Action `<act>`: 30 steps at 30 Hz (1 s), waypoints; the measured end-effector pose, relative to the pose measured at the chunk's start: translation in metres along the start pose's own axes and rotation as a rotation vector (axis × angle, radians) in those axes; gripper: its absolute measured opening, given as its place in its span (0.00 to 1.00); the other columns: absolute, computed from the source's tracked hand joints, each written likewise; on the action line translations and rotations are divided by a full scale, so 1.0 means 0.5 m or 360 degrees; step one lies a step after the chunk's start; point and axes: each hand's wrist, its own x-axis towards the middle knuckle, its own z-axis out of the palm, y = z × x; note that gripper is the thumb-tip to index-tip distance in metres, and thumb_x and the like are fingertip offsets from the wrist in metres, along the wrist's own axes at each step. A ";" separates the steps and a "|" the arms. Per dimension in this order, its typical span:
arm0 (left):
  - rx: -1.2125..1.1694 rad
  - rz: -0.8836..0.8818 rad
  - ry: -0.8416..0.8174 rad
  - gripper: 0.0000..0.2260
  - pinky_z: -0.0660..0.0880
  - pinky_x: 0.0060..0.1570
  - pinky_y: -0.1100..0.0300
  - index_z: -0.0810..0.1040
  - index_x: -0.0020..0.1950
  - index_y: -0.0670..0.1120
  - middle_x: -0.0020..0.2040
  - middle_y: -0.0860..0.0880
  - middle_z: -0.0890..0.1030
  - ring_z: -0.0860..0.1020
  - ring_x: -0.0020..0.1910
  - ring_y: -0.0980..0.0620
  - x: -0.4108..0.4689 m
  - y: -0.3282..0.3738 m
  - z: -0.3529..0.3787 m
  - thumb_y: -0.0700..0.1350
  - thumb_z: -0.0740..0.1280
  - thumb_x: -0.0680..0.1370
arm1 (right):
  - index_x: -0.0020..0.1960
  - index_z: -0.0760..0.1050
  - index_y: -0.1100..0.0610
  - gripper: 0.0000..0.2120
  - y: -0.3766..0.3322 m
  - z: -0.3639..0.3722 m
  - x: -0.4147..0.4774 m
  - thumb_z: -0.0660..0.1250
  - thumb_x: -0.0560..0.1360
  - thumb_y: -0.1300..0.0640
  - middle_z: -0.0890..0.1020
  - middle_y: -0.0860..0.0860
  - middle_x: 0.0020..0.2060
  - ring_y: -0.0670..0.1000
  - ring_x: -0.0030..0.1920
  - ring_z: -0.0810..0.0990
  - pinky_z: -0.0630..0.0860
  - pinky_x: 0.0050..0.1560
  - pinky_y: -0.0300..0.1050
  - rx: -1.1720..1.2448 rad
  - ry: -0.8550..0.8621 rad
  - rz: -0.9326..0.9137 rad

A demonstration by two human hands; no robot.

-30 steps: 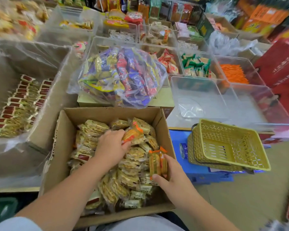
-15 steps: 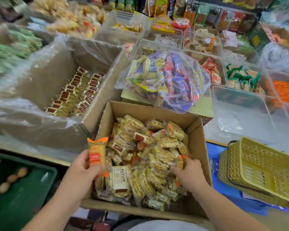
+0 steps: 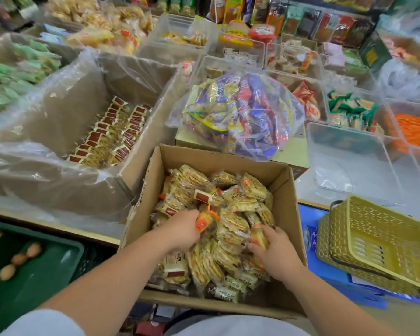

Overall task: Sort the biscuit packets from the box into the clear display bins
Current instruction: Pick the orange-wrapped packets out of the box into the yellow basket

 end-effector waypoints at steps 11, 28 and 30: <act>-0.0146 -0.0122 -0.0014 0.39 0.64 0.76 0.50 0.62 0.80 0.46 0.77 0.43 0.67 0.67 0.75 0.40 0.137 0.031 0.060 0.55 0.75 0.74 | 0.57 0.71 0.37 0.12 0.038 -0.028 -0.050 0.70 0.78 0.50 0.72 0.40 0.56 0.35 0.53 0.73 0.68 0.51 0.34 0.0400 0.0052 -0.0232; -0.0754 -0.0417 -0.0402 0.22 0.77 0.60 0.46 0.74 0.65 0.54 0.59 0.44 0.82 0.80 0.56 0.42 0.169 -0.004 0.063 0.43 0.74 0.73 | 0.59 0.78 0.35 0.12 0.045 -0.012 -0.040 0.68 0.80 0.51 0.85 0.41 0.53 0.46 0.54 0.85 0.82 0.58 0.52 0.1301 -0.0171 0.0097; -0.0998 -0.0514 -0.0484 0.23 0.77 0.54 0.49 0.76 0.61 0.56 0.61 0.39 0.82 0.80 0.55 0.42 0.163 -0.004 0.058 0.40 0.73 0.69 | 0.61 0.77 0.35 0.13 0.046 -0.005 -0.042 0.68 0.81 0.51 0.85 0.41 0.54 0.46 0.54 0.85 0.81 0.58 0.51 0.1402 -0.0249 0.0164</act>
